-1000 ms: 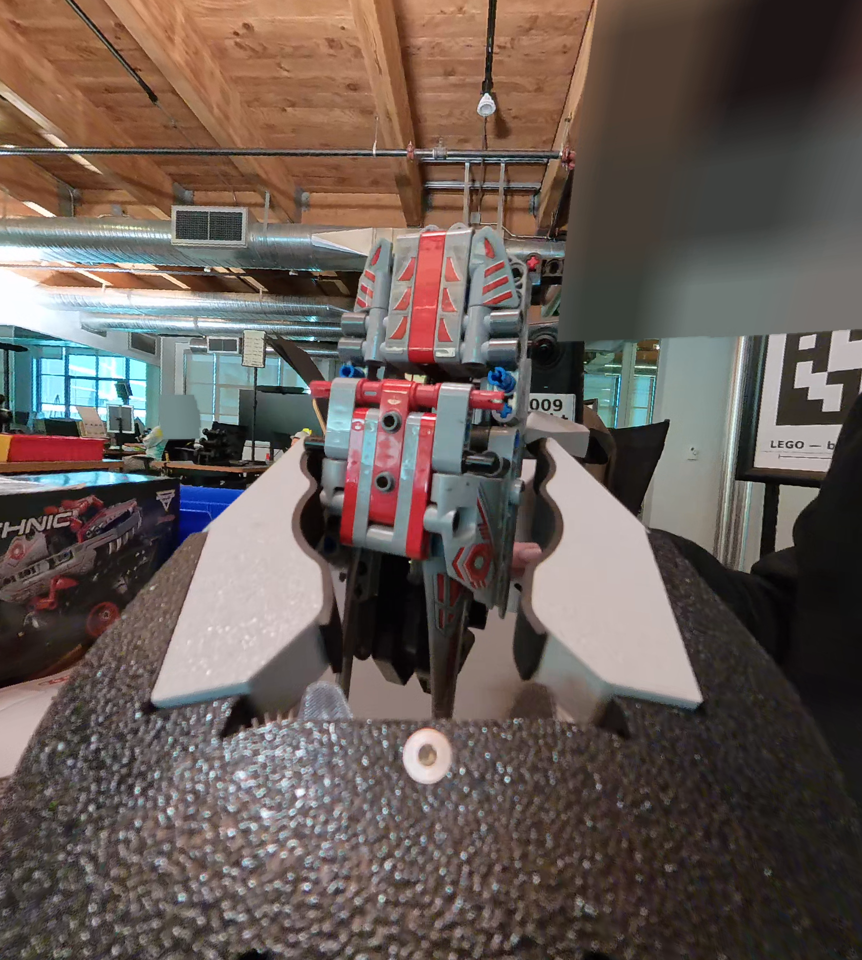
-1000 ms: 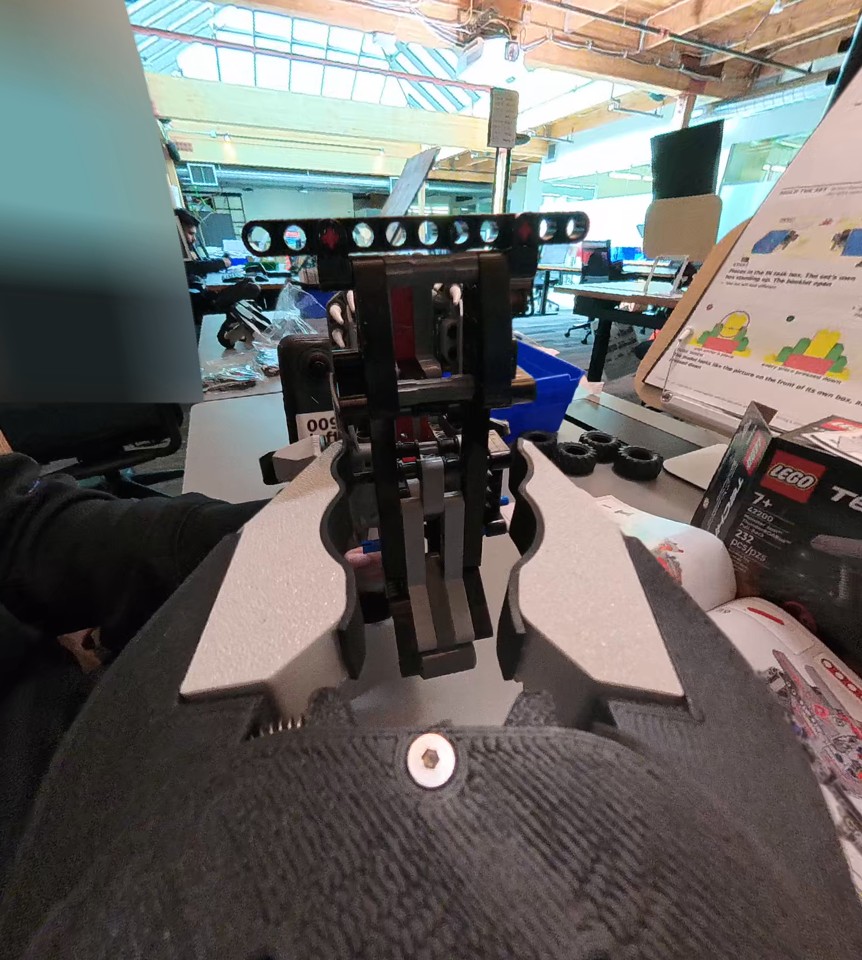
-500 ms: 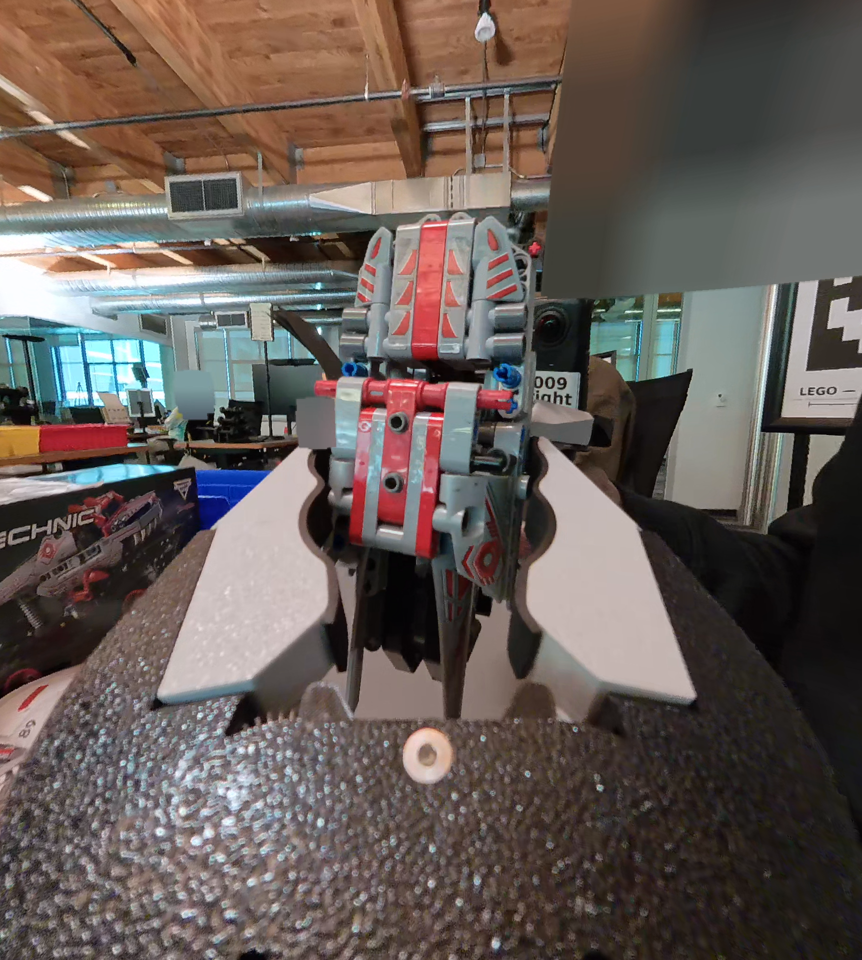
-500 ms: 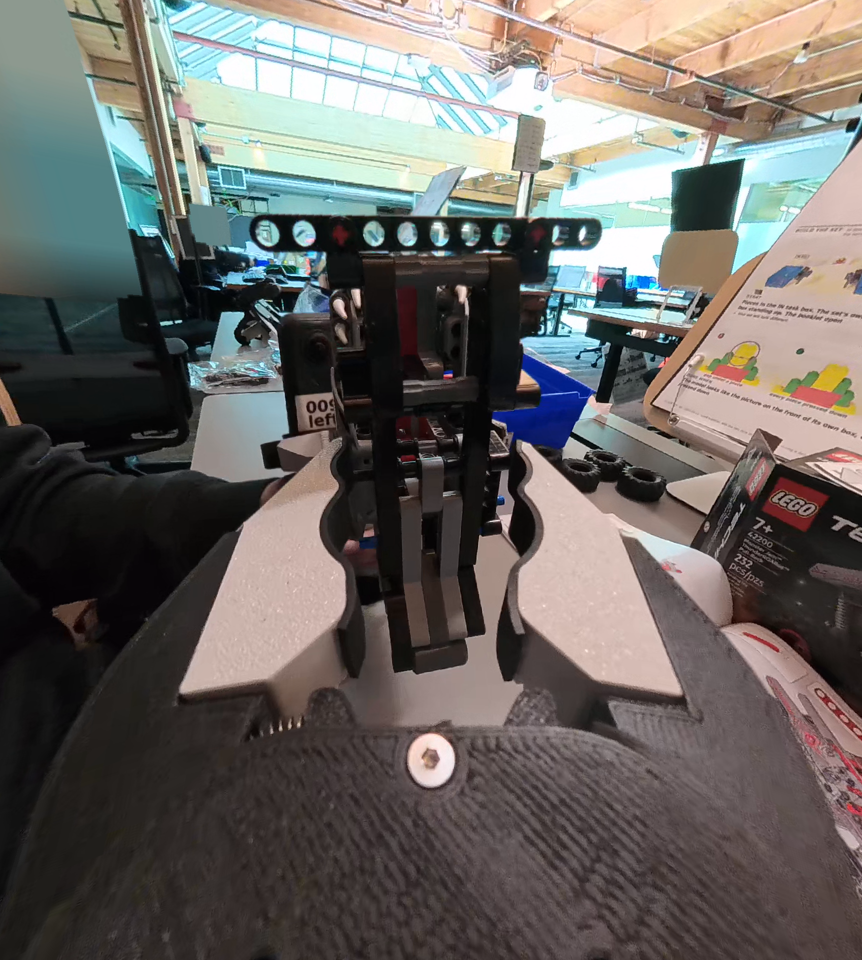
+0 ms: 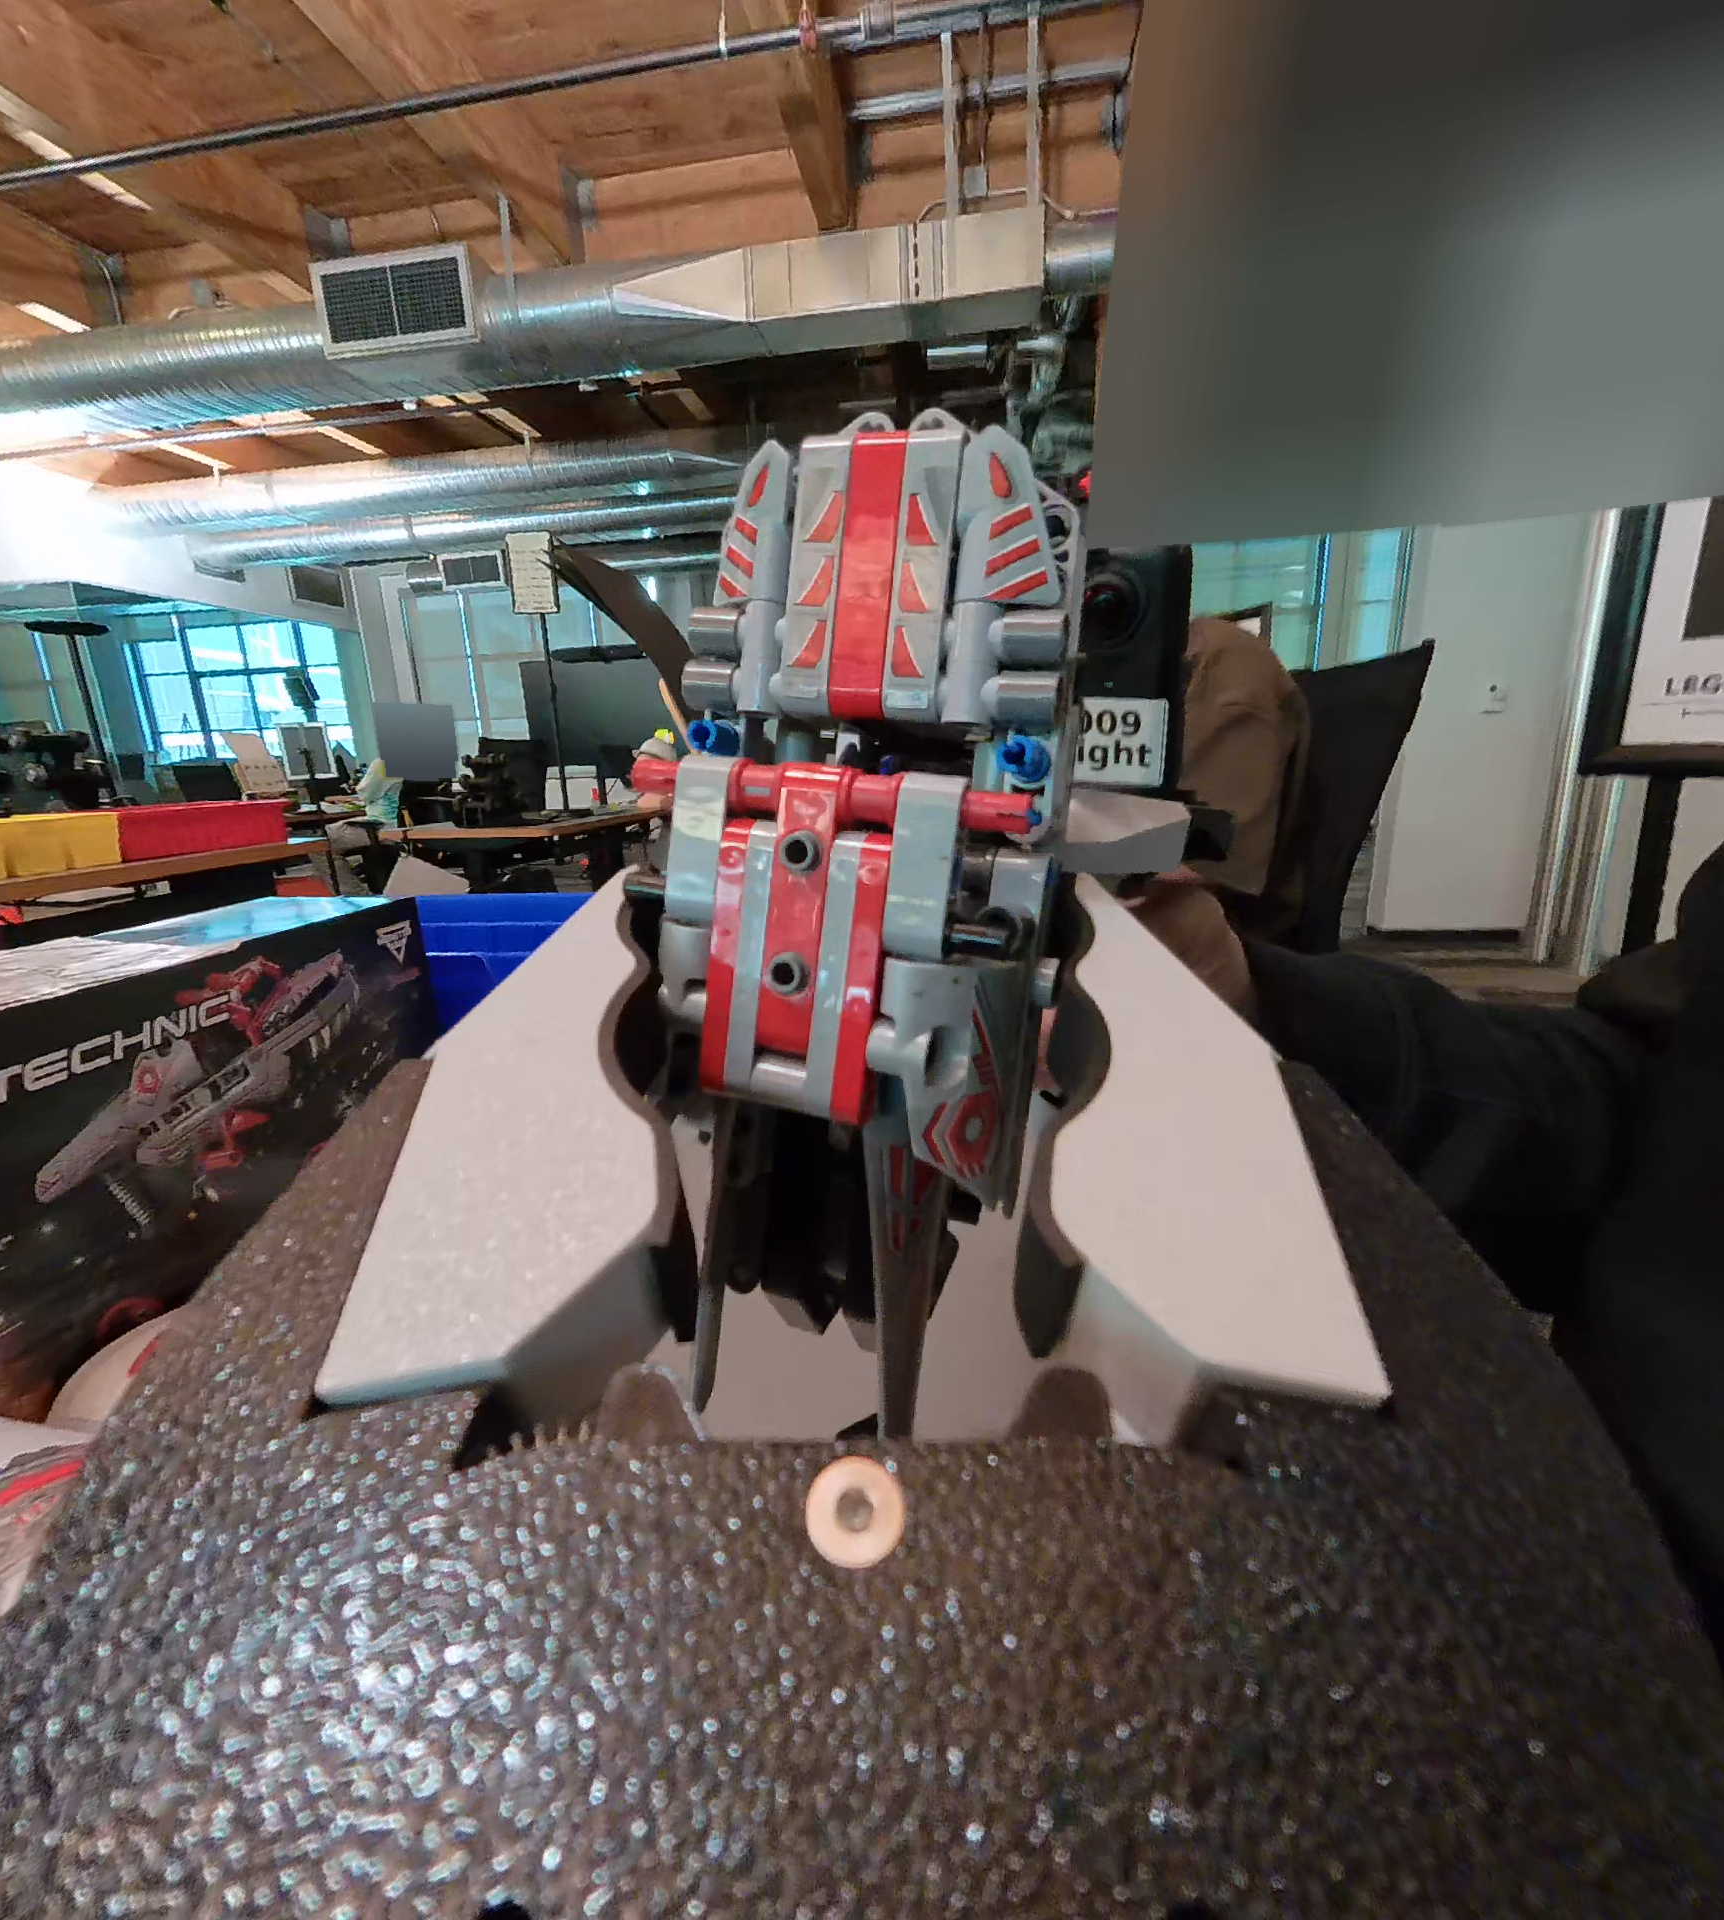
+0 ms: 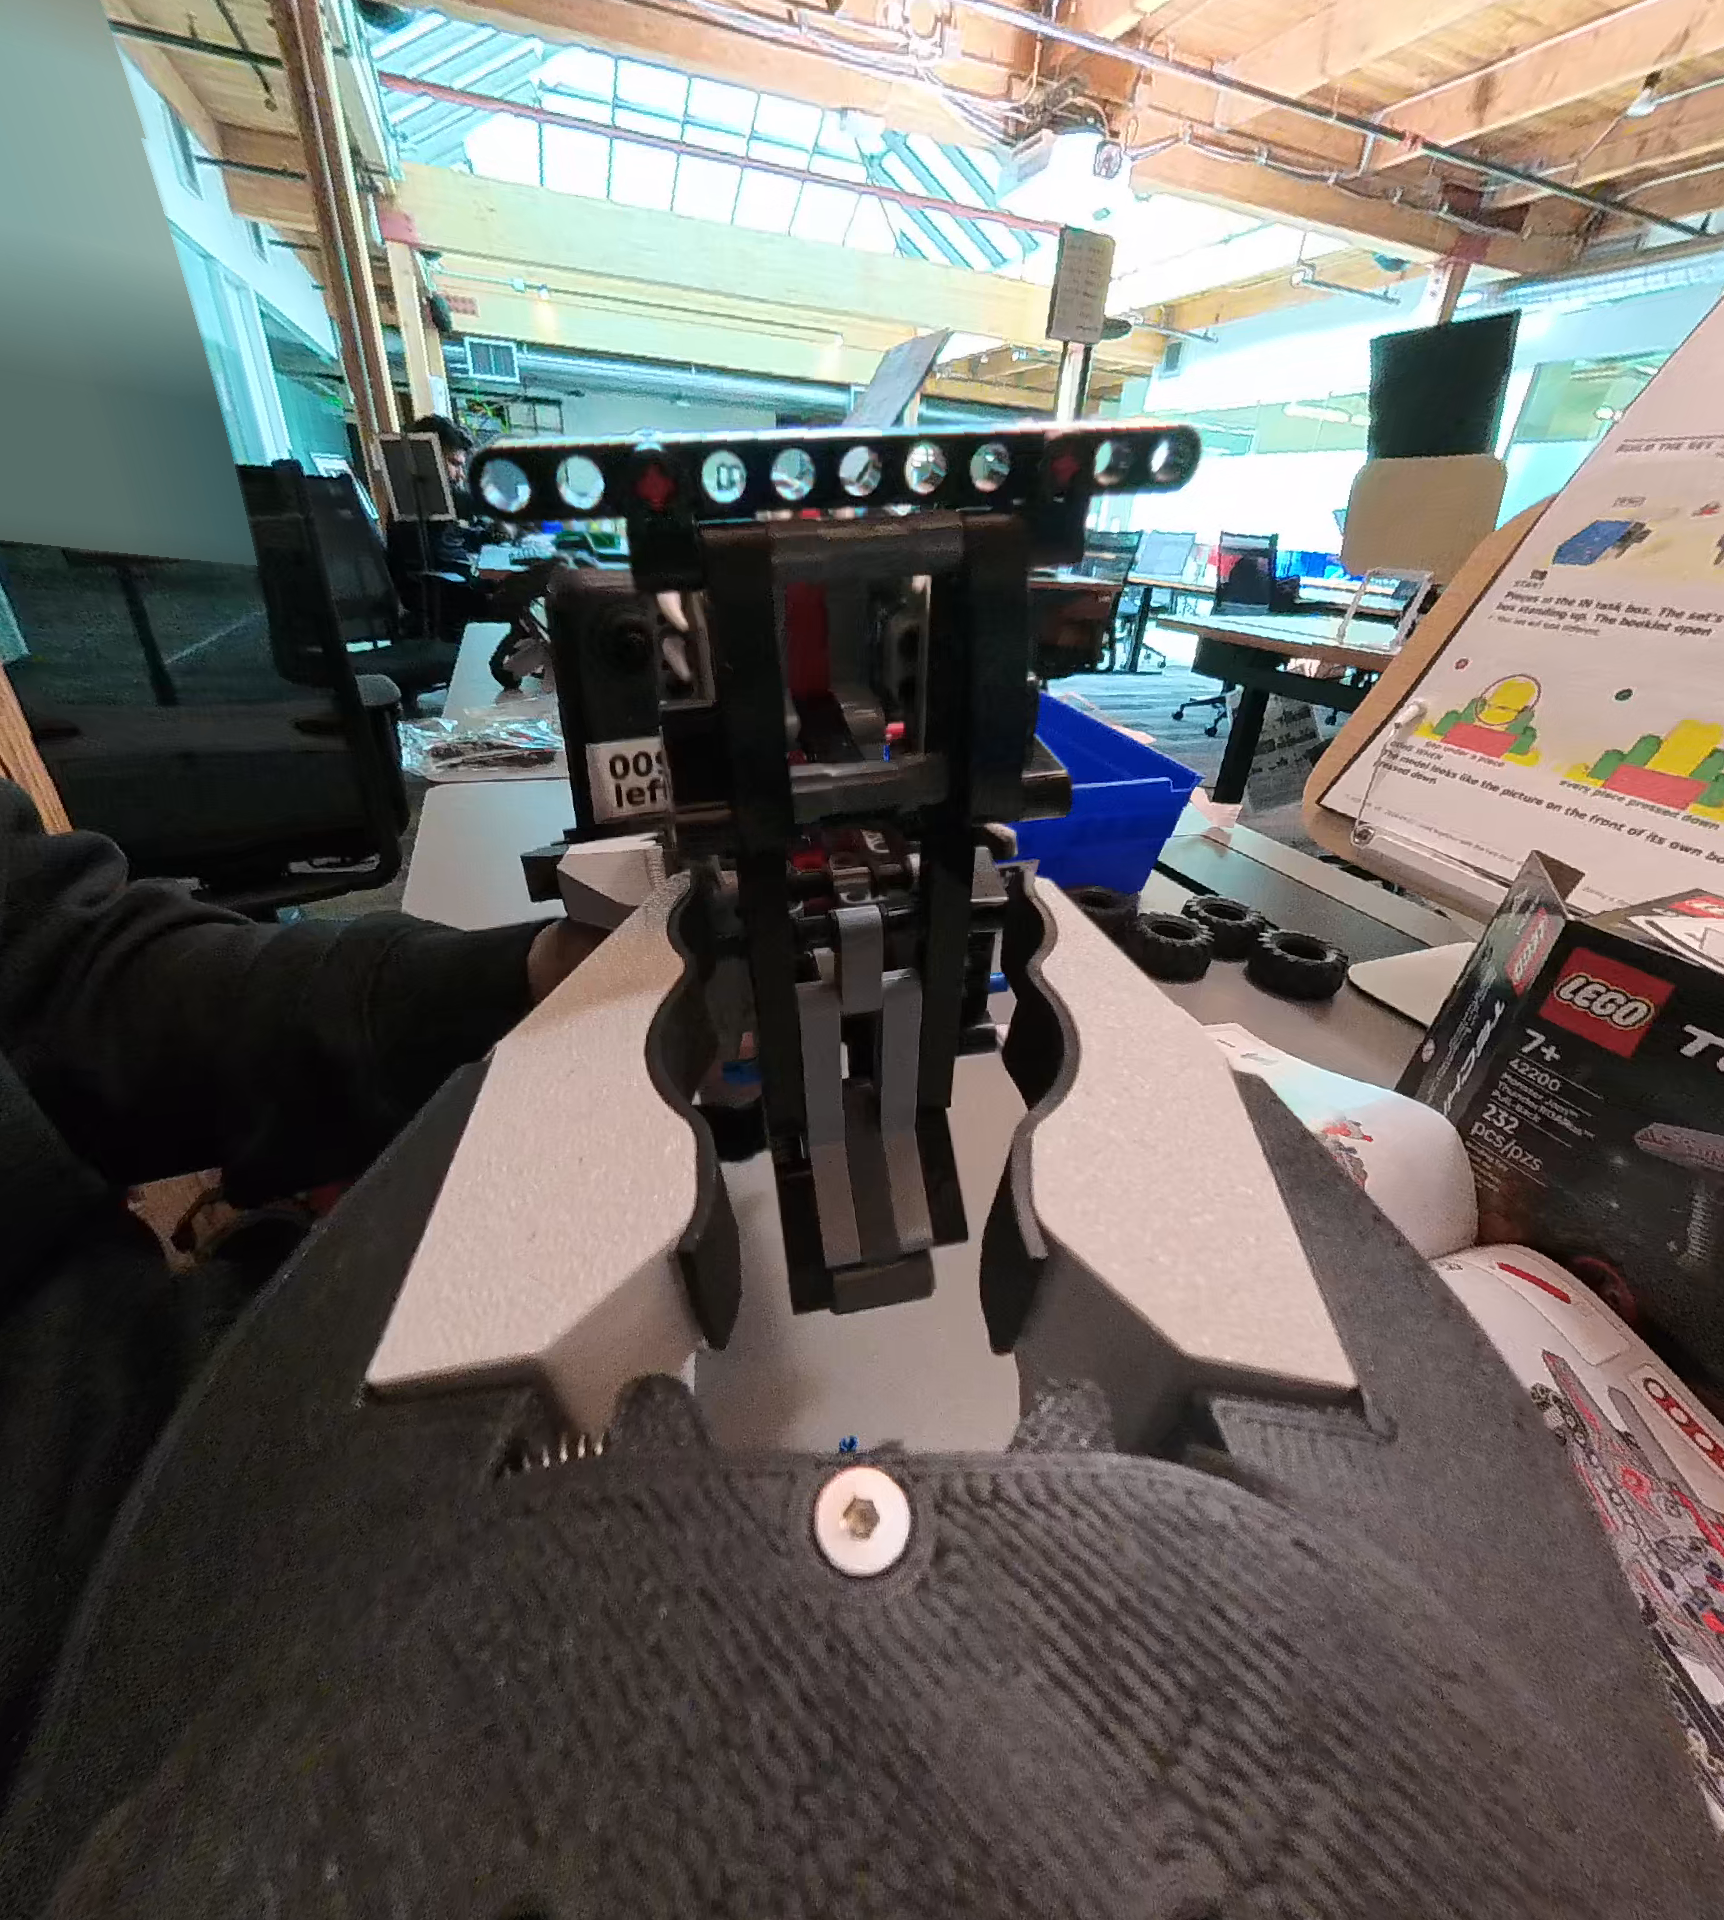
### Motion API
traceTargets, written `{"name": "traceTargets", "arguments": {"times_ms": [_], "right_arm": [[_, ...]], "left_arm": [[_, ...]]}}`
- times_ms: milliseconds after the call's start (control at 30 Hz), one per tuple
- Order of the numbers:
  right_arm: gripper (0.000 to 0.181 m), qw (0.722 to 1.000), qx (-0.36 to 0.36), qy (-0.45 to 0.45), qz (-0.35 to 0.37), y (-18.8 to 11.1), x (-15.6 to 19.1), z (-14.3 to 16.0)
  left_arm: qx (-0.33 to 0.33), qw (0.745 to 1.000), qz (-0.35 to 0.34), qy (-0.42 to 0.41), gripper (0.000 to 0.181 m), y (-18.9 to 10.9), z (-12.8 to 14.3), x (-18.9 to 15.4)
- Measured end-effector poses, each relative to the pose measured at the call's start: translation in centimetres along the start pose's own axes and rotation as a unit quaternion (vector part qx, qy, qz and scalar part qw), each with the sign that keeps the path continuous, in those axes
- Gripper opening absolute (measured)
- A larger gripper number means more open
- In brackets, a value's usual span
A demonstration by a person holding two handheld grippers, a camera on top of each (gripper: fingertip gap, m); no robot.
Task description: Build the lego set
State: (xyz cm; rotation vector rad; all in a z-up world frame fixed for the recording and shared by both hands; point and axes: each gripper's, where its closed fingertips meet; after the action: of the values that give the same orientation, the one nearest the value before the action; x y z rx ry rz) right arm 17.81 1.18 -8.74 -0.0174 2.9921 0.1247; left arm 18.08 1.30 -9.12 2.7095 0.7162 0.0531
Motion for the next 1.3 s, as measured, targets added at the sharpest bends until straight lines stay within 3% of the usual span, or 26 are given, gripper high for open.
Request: {"name": "traceTargets", "arguments": {"times_ms": [200, 500, 900, 1300], "right_arm": [[0.057, 1.000, -0.010, -0.016, 0.001, 0.5, 0.5, -0.5], [0.056, 0.998, -0.023, -0.061, 0.000, 0.2, 1.3, -1.2], [0.050, 0.999, -0.015, -0.023, -0.025, 0.0, 0.9, -0.6], [0.051, 0.999, -0.015, 0.005, -0.044, 0.1, 1.2, -0.2]], "left_arm": [[-0.029, 0.999, 0.012, 0.020, 0.072, -0.5, -0.5, -0.3], [-0.014, 0.999, 0.021, 0.029, 0.072, -0.3, -0.8, -1.1], [0.032, 0.999, 0.007, 0.030, 0.072, -0.3, -0.1, -0.7], [-0.007, 1.000, 0.015, 0.010, 0.072, -0.5, -0.2, -1.0]]}}
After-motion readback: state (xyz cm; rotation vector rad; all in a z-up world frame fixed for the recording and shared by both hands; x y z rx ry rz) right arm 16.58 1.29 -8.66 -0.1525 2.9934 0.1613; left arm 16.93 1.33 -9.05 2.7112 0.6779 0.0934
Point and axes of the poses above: each gripper's, where its closed fingertips meet, y out along the fingers, z out of its underside, x = y × z across the jaws, and after that the axes turned 5 degrees about -y, right-handed
